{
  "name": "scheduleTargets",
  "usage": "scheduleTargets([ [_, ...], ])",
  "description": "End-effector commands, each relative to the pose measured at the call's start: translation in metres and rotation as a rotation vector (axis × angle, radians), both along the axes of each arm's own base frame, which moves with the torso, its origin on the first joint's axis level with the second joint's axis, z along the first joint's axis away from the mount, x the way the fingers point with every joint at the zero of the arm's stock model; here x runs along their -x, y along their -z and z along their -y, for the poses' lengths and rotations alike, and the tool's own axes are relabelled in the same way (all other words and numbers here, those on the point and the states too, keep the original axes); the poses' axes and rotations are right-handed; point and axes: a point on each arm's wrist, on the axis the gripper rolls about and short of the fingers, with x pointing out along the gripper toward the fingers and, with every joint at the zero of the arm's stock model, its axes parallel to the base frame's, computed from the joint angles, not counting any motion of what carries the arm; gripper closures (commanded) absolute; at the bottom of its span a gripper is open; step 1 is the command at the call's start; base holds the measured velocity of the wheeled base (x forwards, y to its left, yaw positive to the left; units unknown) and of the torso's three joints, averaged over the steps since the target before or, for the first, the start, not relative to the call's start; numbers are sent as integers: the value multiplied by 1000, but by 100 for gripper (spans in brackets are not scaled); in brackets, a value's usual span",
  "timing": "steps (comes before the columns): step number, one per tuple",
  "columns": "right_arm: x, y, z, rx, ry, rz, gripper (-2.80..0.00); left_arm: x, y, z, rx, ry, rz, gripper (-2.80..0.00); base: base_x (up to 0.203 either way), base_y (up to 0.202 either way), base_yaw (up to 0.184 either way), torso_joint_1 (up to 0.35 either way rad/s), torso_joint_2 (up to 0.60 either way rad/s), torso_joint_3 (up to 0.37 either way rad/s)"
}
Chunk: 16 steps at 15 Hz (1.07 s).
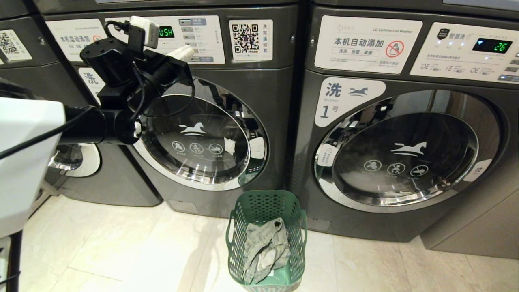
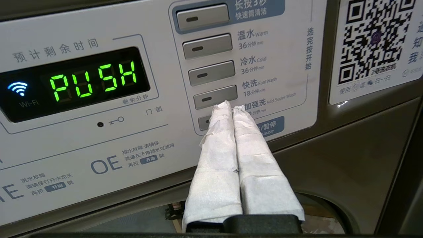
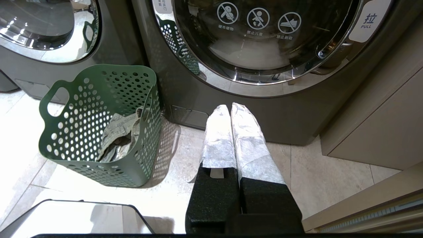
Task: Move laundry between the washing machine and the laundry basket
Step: Press the washing machine switch
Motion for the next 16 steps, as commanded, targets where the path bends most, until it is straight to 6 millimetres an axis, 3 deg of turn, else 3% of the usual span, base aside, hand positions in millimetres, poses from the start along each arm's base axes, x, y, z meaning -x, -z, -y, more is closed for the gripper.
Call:
scheduleTargets([
  [1, 0, 0, 0, 0, -1, 0, 0, -3, 1, 0, -4, -2, 12, 0, 0, 0, 0, 0, 0, 0],
  [16, 0, 0, 0, 0, -1, 0, 0, -14, 4, 0, 16, -78, -48, 0, 0, 0, 0, 0, 0, 0],
])
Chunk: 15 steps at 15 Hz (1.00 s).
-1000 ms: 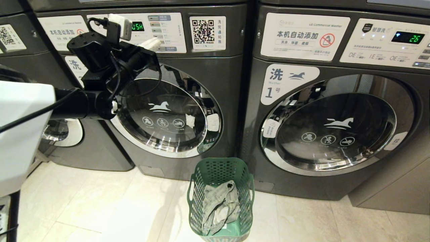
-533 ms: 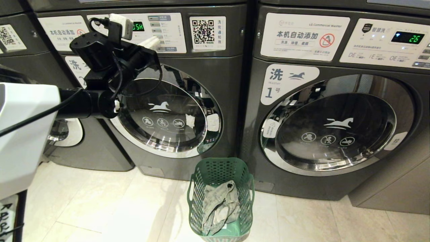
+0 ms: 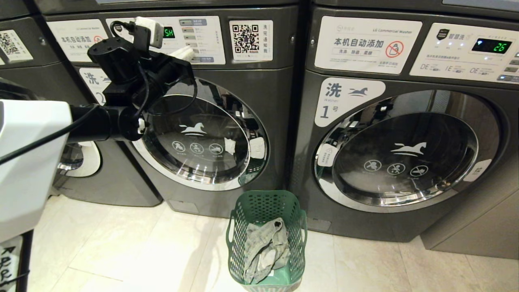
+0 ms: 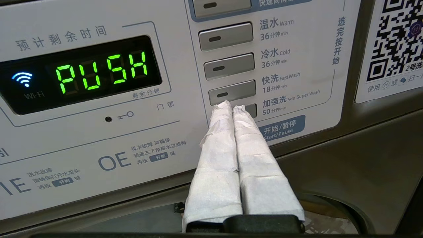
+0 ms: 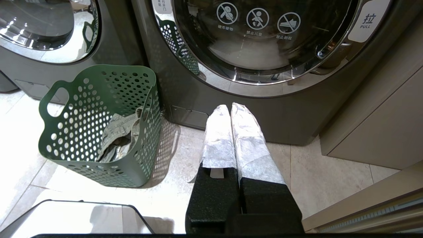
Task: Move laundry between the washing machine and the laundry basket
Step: Press the washing machine switch
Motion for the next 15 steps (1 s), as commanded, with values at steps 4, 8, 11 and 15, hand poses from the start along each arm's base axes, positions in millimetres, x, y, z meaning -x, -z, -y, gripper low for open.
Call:
scheduleTargets([
  [4, 0, 0, 0, 0, -1, 0, 0, -3, 0, 0, 3, -7, 1, 0, 0, 0, 0, 0, 0, 0],
  [8, 0, 0, 0, 0, -1, -1, 0, -4, -1, -3, 8, -29, 0, 0, 0, 0, 0, 0, 0, 0],
  [11, 0, 0, 0, 0, -1, -1, 0, -2, -4, -2, 20, -46, 2, 0, 0, 0, 0, 0, 0, 0],
  [15, 0, 0, 0, 0, -1, 0, 0, 3, -7, 3, 20, -37, -1, 0, 0, 0, 0, 0, 0, 0],
])
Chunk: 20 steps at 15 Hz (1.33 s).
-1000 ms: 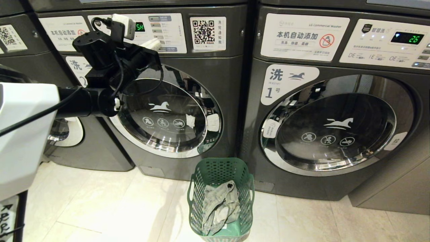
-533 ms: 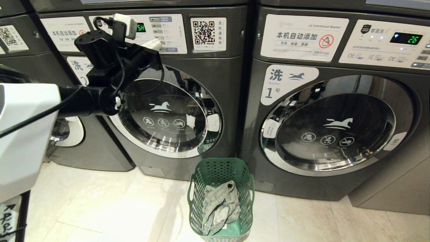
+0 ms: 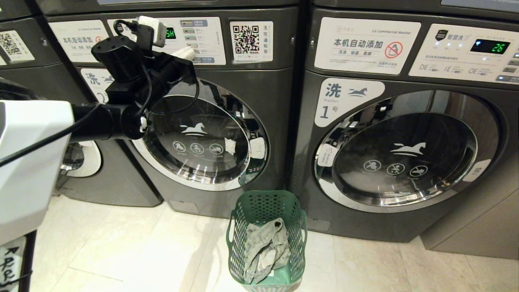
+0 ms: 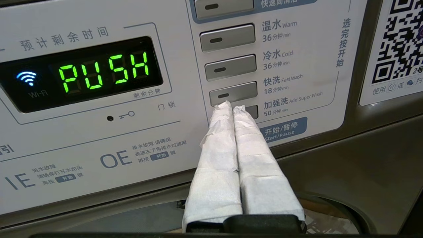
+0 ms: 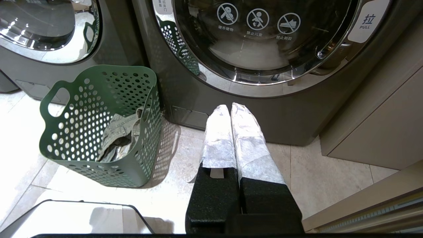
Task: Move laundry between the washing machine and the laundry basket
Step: Press the washing machine switch
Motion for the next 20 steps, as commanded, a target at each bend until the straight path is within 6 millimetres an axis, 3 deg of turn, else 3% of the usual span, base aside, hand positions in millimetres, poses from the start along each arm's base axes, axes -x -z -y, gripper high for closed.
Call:
scheduleTargets([
  [1, 0, 0, 0, 0, -1, -1, 0, 5, -3, 4, 0, 8, 4, 0, 0, 0, 0, 0, 0, 0],
  [6, 0, 0, 0, 0, -1, 0, 0, 12, -11, 11, 3, 0, 23, 0, 0, 0, 0, 0, 0, 0],
  [14, 0, 0, 0, 0, -1, 0, 0, 49, -32, 8, 9, -3, 25, 0, 0, 0, 0, 0, 0, 0],
  [20, 0, 0, 0, 0, -1, 0, 0, 63, -14, 6, 15, -24, -54, 0, 0, 0, 0, 0, 0, 0],
])
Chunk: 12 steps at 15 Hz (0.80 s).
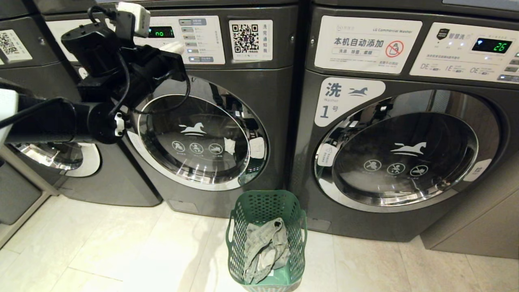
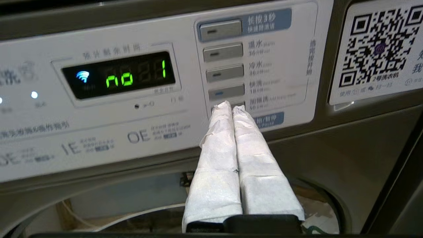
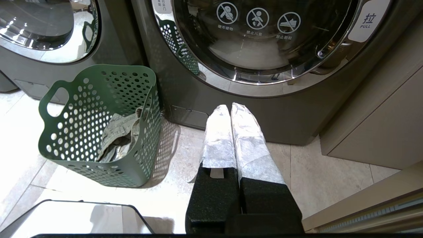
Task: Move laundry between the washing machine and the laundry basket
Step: Press the washing machine switch
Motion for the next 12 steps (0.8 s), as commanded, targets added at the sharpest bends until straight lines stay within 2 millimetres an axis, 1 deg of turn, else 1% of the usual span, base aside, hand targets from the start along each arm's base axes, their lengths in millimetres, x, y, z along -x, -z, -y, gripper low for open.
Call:
scheduleTargets([
  [1, 0, 0, 0, 0, -1, 0, 0, 6, 5, -1, 9, -5, -27, 0, 0, 0, 0, 0, 0, 0],
  [6, 0, 0, 0, 0, -1, 0, 0, -2, 16, 4, 20, -15, -59, 0, 0, 0, 0, 0, 0, 0],
  [12, 0, 0, 0, 0, -1, 0, 0, -12, 21, 15, 20, 2, -57, 0, 0, 0, 0, 0, 0, 0],
])
